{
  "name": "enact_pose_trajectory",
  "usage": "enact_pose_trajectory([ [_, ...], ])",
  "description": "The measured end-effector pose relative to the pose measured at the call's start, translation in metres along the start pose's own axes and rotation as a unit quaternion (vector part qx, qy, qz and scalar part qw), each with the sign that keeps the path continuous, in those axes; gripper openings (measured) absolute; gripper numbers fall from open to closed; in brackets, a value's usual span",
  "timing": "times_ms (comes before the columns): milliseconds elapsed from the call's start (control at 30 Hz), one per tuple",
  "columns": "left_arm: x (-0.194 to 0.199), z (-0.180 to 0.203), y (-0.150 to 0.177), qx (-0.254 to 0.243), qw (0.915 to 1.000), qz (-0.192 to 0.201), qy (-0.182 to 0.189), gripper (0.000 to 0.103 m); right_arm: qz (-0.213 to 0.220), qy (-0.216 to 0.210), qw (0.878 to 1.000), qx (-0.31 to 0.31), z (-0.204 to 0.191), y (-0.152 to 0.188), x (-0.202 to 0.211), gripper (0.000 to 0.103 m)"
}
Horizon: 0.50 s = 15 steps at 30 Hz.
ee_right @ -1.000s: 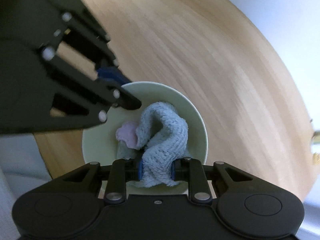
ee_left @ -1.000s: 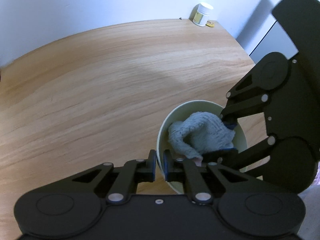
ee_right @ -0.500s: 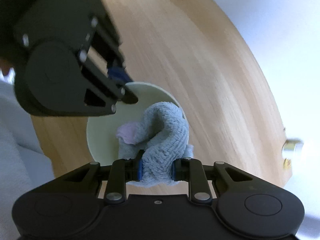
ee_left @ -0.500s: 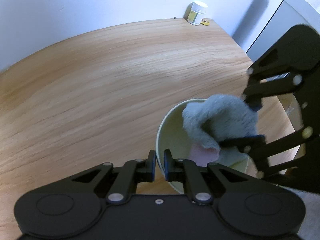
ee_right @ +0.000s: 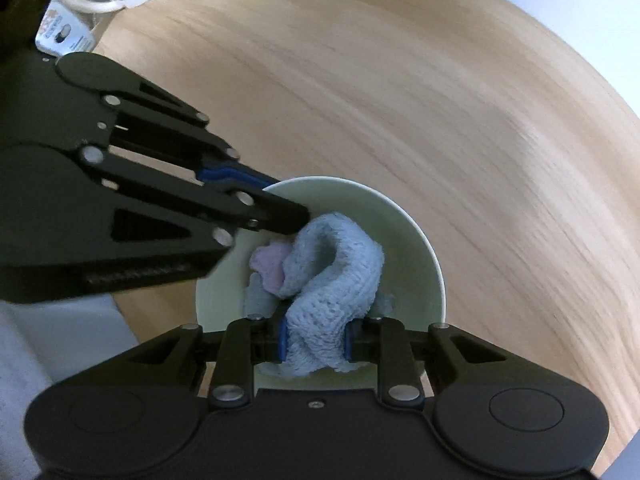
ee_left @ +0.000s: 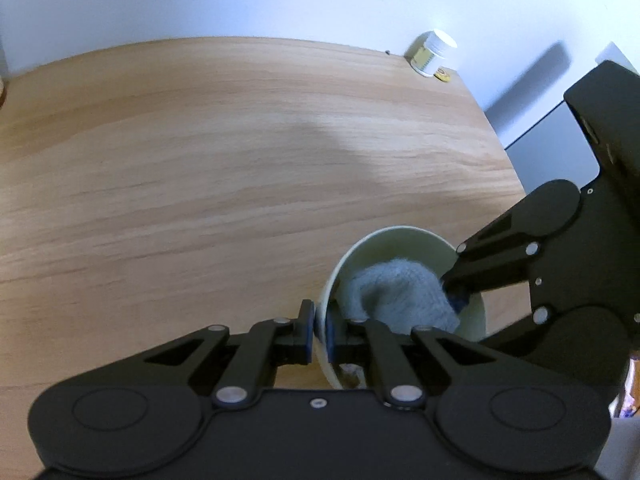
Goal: Clean bowl
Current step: 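Wipe the cloth around the bowl interior with the right gripper while the left holds the rim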
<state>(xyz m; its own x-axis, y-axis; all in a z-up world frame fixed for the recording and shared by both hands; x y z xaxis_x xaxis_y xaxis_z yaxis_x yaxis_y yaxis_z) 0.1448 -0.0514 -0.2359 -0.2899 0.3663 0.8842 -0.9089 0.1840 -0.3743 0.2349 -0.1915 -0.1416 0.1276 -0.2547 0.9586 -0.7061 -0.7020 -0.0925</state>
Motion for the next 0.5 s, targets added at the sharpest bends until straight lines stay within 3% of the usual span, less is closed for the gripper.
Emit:
enact_pose_trajectory([
  [133, -0.001, 0.002, 0.004, -0.008, 0.9999, -0.003, -0.006, 0.005, -0.011, 0.040, 0.995, 0.091, -0.014, 0.002, -0.004, 0.027],
  [233, -0.001, 0.002, 0.004, -0.014, 0.9999, -0.003, -0.007, 0.005, -0.016, 0.091, 0.983, 0.159, -0.029, 0.004, -0.007, 0.027],
  [500, 0.000, 0.004, 0.005, -0.023, 0.9996, 0.001, -0.017, 0.005, -0.037, 0.129, 0.971, 0.200, -0.034, 0.004, 0.005, 0.027],
])
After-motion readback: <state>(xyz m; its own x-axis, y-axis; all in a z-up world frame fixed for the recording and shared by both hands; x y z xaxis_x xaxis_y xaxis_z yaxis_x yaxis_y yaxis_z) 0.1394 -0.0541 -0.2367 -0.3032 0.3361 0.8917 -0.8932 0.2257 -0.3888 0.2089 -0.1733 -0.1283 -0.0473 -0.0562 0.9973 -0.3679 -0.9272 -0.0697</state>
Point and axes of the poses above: each gripper's, at about its wrist camera, not at the fingertips, and x roughly against the way its jaws point, z to its right, y to its underside, the point moved 10 cm from there along -x, roughly the way its jaws point, and after that the axes turned 2 degrees about z, right-handed, at the moved point
